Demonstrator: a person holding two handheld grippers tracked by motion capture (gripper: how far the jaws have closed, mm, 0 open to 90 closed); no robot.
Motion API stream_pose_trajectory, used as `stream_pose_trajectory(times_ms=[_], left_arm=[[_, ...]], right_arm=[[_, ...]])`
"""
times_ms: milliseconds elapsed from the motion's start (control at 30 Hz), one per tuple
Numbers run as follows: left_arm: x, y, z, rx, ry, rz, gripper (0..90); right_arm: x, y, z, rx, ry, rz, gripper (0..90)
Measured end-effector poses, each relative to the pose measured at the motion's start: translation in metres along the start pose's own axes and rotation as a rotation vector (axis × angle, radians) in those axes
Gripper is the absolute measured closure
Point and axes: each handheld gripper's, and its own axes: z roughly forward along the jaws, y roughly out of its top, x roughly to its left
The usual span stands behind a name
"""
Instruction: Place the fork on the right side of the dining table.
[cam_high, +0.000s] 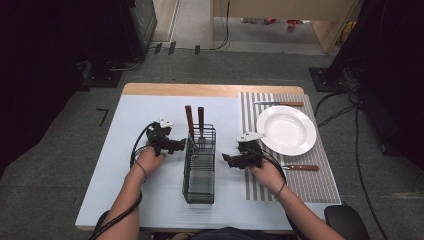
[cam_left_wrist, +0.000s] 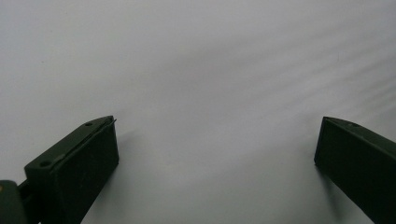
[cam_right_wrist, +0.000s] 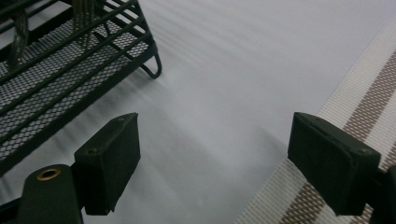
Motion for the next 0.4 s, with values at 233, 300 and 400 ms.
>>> stream_pose_trajectory(times_ms=[233,300,400], left_arm=[[0.0,0.0,0.0,0.0,0.0,0.0,0.0],[0.0,0.0,0.0,0.0,0.0,0.0,0.0],[0.0,0.0,0.0,0.001,0.0,0.001,0.0]], right_arm=[[0.0064,0.0009,0.003,0.012,0.012,-0.004,16.7],[0.0064,0.0012,0.0027,0.013,0.015,-0.002,16.7],[0.0059,0.0018,0.0016,0.012,0.017,-0.006,16.8]])
